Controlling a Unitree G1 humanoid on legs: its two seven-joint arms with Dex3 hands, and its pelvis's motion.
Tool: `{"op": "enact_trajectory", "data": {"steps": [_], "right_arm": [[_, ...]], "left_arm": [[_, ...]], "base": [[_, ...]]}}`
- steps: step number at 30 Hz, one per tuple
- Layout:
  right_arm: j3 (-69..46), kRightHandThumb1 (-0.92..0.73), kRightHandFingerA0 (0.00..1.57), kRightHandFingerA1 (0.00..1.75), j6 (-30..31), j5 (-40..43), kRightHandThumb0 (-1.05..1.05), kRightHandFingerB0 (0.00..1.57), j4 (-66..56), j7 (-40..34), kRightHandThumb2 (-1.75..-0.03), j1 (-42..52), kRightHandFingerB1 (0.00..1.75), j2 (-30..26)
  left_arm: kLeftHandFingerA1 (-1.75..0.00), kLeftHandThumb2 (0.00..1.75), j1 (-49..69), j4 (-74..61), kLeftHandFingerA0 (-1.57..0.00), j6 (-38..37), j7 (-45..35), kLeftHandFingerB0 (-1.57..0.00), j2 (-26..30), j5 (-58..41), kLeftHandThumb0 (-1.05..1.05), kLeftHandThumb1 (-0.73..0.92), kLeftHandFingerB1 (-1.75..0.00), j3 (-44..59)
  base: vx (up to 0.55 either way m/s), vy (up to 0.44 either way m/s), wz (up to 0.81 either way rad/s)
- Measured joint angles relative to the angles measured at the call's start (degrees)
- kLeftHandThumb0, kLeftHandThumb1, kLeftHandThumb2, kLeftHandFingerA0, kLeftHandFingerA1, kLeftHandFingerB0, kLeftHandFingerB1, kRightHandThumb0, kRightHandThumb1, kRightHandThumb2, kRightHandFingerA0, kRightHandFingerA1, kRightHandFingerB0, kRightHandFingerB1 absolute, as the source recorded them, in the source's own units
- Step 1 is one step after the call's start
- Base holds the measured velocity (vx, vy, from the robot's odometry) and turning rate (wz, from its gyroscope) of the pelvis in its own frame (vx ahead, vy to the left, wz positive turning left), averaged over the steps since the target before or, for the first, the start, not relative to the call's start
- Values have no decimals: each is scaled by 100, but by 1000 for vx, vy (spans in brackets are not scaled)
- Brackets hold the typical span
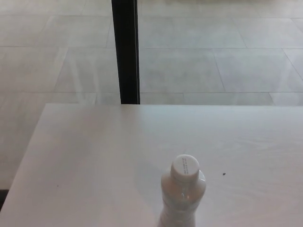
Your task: The robot uses its left hand to to lift the bottle kept on the middle of the desk and tilts it towards its right hand. It then uses its right hand to rotate its cap to open it and places the bottle and cap back on the desk
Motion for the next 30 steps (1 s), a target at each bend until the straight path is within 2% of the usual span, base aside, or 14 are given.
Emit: {"op": "enact_trajectory", "data": {"steps": [2,4,11,12,13,14,15,16,19,21,23,24,26,30], "right_arm": [[-125,-68,5,31,2,85,-79,5,-43,24,-101,-32,18,-47],[-265,-74,7,20,10,146,-93,6,-116,56,-108,-97,10,-123],[-794,-79,0,11,119,471,-91,2,-1098,152,-114,-559,13,-665],[-834,-91,0,4,137,516,-80,0,-1306,165,-70,-631,22,-718],[-867,-71,0,32,158,554,-76,0,-1486,176,-112,-686,30,-747],[-888,-70,2,48,174,581,-80,0,-1692,182,-111,-753,35,-754],[-884,-92,14,42,174,586,-81,7,-1825,183,-68,-807,27,-751],[-874,-72,8,49,174,585,-82,5,-1916,183,-106,-843,29,-740],[-773,-71,13,50,148,576,-80,4,-2380,181,-107,-1011,33,-650],[-684,-84,26,40,132,566,-79,14,-2641,176,-65,-1084,27,-565],[-553,-85,23,40,121,557,-79,13,-2961,173,-65,-1162,26,-438],[-484,-47,3,50,118,555,-37,0,-3103,172,-108,-1198,49,-383],[-326,-86,21,40,108,546,-79,9,-3383,170,-66,-1267,27,-259],[167,-67,19,54,98,512,-82,0,-4023,172,-106,-1395,31,48]], "left_arm": [[-75,100,5,-110,-15,52,-34,-3,-6,-137,-94,61,-63,236],[-89,62,-1,-337,0,121,-111,0,-9,-292,-93,77,-59,476],[-51,101,-221,-1659,0,330,-472,-1,254,-762,-92,58,-40,1056],[-54,103,-280,-1893,0,330,-506,-1,309,-806,-99,61,-31,1093],[-48,98,-326,-2092,0,330,-536,-1,352,-851,-89,54,-37,1122],[-37,98,-370,-2339,0,331,-550,-7,380,-885,-98,60,-24,1150],[-27,98,-412,-2536,0,330,-550,0,381,-905,-98,57,-22,1159],[-19,94,-442,-2672,0,331,-550,0,378,-917,-95,53,-14,1158],[-20,93,-621,-3385,0,342,-554,-11,364,-998,-91,53,-7,1111],[-12,98,-705,-3780,0,362,-564,0,356,-1037,-104,62,-3,1042],[-14,97,-795,-4204,0,374,-594,0,352,-1067,-103,61,-3,915],[-19,92,-833,-4383,0,380,-608,0,352,-1077,-97,55,-8,851],[-22,89,-943,-4745,0,391,-630,0,316,-1091,-90,48,-14,693],[-25,92,-1215,-5612,0,451,-653,0,76,-1154,-94,50,-18,217]], "base": [[0,0,0],[0,0,0],[0,0,0],[0,0,0],[0,0,0],[0,0,0],[0,0,0],[0,0,0],[0,0,0],[0,0,0],[0,0,0],[0,0,0],[0,0,0],[0,0,0]]}}
